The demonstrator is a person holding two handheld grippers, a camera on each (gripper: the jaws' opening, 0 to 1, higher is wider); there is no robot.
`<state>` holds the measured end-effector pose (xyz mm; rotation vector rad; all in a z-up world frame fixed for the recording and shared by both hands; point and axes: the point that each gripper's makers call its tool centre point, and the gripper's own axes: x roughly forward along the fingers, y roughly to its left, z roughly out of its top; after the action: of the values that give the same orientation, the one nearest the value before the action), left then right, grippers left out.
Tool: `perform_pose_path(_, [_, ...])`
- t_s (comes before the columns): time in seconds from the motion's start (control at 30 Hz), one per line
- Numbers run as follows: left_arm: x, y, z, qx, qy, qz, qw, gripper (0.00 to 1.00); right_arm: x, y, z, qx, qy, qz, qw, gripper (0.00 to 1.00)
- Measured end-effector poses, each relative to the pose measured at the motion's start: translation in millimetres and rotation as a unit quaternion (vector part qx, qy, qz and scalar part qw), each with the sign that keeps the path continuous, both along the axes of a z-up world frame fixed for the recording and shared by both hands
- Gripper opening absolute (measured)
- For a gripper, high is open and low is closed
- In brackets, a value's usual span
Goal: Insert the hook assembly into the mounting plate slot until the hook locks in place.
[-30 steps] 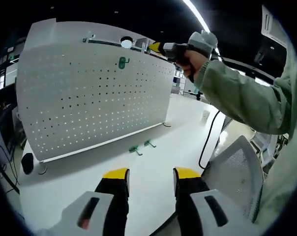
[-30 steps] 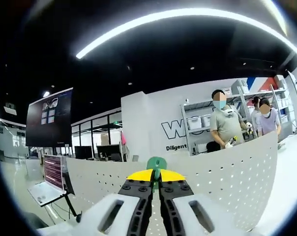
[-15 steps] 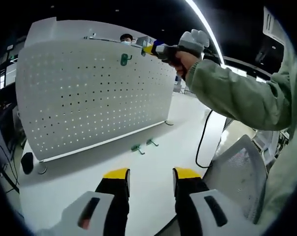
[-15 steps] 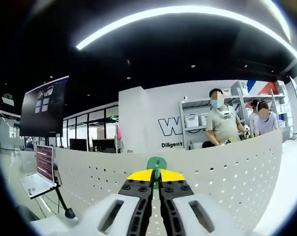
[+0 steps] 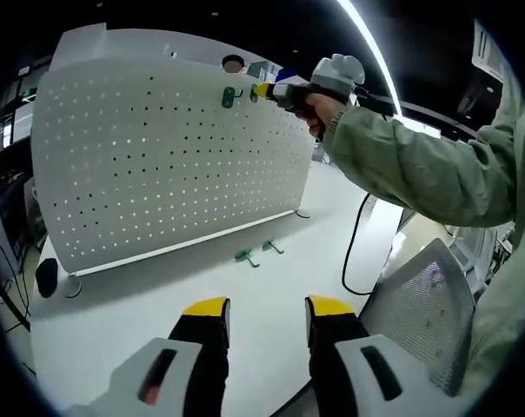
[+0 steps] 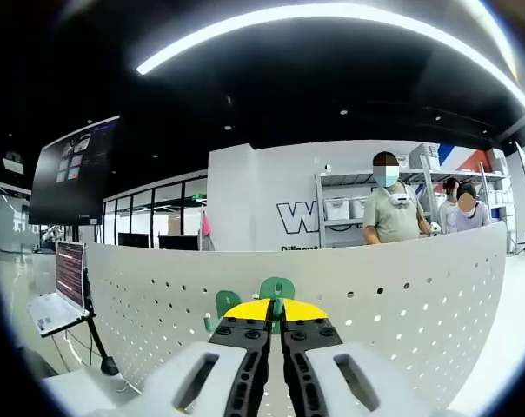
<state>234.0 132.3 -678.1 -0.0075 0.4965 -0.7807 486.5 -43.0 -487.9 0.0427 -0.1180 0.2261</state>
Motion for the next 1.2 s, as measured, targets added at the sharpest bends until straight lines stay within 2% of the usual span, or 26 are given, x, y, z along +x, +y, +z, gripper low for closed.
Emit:
perform_pose_path(0.7, [5.3,2.8,-4.3,-0.001,0.007,0.007,1.0,0.36,11.3,-2.3,-11.7,-0.009,0.005,-0.004,0.9999,0.01])
perform_pose_path(1.2, [7.8,1.0,-5.2,-0.002,0.008,0.007,0.9999,0.36,12.4,-5.2,-11.3,0.0,0.005,-0.005,1.0,0.01])
